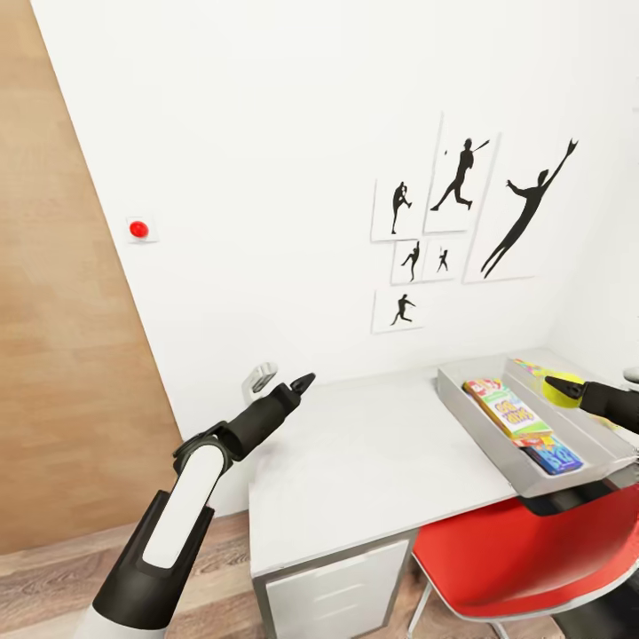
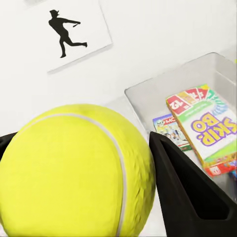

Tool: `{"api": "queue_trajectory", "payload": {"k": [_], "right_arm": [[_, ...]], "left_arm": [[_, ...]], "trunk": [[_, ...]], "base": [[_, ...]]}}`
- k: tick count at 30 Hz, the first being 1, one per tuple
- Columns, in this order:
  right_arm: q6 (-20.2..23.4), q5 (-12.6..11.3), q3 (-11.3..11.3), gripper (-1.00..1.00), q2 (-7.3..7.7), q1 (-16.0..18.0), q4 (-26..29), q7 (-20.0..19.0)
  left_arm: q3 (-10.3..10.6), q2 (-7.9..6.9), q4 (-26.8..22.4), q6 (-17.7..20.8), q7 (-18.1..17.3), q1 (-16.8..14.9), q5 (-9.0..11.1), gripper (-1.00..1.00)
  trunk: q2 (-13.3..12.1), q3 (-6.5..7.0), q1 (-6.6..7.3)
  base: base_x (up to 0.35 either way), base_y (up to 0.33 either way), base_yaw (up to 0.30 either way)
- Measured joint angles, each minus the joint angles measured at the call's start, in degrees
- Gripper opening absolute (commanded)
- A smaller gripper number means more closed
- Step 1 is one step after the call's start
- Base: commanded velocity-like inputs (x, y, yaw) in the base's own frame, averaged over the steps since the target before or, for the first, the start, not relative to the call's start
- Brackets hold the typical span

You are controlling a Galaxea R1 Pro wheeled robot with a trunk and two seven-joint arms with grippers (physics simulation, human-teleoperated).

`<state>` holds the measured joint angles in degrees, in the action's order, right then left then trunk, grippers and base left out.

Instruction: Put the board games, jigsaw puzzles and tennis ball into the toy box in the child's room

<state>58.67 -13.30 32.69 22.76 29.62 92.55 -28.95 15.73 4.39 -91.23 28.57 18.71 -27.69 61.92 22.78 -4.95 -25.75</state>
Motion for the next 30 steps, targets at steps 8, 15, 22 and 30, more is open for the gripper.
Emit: {"api": "queue_trajectory", "payload": {"k": [8, 15, 22, 30], "right_arm": [[-0.04, -0.13, -0.06, -1.00, -0.13, 0.00, -0.01, 1.10], [-0.27, -0.18, -0.07, -1.00, -0.27, -0.03, -0.01, 1.11], [-0.35, -0.50, 0.11, -1.00, -0.30, -0.20, 0.00, 0.78], [-0.20, -0.47, -0.61, -1.00, -0.37, -0.22, 0.00, 0.86]], "left_arm": [[0.00, -0.01, -0.06, -0.01, 0.71, -0.02, -0.03, 1.00], [-0.01, -0.01, -0.09, -0.02, 0.92, -0.02, -0.03, 1.00], [0.00, -0.03, -0.09, -0.03, 1.11, -0.02, -0.03, 1.00], [-0.02, -0.20, -0.03, -0.03, 1.13, -0.02, -0.03, 1.00]], "trunk": [[0.01, 0.11, 0.00], [0.01, 0.28, 0.00], [0.00, 0.30, 0.00], [0.00, 0.31, 0.00]], "base": [[-0.069, -0.192, -0.116], [-0.020, -0.061, -0.113], [-0.002, -0.216, -0.010], [0.000, -0.262, -0.001]]}}
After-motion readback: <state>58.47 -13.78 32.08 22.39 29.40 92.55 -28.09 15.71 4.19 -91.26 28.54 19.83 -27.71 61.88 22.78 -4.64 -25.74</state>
